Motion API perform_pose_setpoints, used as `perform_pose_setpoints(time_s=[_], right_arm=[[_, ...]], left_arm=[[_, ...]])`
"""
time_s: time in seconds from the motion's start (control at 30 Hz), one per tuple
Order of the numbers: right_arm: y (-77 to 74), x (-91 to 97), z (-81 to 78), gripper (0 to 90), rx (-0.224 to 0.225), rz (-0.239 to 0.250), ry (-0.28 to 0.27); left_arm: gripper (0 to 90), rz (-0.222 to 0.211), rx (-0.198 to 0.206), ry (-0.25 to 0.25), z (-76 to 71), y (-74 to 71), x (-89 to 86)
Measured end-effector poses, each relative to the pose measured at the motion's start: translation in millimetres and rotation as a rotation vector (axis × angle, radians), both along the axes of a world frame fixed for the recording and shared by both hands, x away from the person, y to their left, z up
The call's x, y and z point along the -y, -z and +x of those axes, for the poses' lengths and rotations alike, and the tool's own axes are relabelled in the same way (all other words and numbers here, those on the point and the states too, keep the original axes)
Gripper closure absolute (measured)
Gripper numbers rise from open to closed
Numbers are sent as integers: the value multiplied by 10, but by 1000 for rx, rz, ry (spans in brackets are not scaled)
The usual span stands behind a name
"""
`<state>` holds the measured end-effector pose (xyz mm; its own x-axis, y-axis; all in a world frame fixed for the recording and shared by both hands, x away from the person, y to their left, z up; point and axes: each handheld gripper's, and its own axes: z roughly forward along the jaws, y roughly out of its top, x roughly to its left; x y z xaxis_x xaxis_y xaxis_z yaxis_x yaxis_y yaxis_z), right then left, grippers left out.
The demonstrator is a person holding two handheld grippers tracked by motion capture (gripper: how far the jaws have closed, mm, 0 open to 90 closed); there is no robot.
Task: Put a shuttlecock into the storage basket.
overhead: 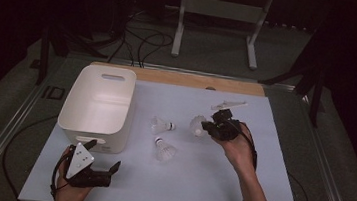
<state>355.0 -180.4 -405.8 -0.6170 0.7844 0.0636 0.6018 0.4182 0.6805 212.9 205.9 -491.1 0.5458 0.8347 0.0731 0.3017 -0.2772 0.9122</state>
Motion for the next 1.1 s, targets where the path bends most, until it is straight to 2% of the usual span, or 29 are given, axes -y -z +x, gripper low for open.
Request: perform_pose_setpoints(time_s=[1.1], right_arm=[[-166, -203, 126, 893, 22, 9, -15]], left_arm=[[2, -2, -1, 1, 2, 0, -5]])
